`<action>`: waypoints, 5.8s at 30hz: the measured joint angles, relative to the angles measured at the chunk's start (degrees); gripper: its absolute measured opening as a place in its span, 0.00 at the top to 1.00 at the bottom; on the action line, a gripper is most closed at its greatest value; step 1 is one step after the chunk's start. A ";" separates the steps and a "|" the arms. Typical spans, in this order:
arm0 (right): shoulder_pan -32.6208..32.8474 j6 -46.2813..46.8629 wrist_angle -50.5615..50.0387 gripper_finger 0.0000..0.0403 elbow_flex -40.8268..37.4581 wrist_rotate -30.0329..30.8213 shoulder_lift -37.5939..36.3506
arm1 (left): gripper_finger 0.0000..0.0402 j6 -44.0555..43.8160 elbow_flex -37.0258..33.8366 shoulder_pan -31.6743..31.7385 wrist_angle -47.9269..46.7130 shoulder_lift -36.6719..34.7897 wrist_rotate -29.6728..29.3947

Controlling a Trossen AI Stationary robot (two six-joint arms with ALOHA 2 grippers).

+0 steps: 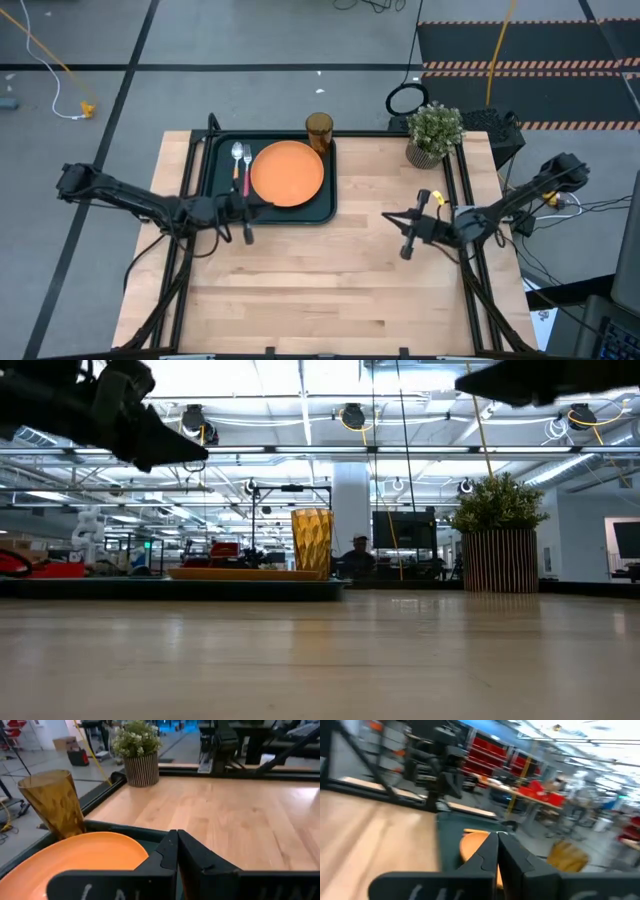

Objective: Pick and place plate/cup/fork/spoon on tray
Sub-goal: Return to Home Position

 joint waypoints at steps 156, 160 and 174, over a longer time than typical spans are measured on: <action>-29.83 16.39 -36.07 1.00 -19.05 -43.85 -50.63 | 0.99 4.82 -13.56 12.94 20.08 -5.80 17.99; -29.83 16.37 -36.07 1.00 -19.05 -43.87 -50.63 | 0.99 5.14 -13.56 12.48 17.37 -7.93 18.09; -29.83 16.26 -36.05 1.00 -19.05 -43.90 -50.63 | 0.99 5.22 -13.56 9.76 2.13 -25.04 18.09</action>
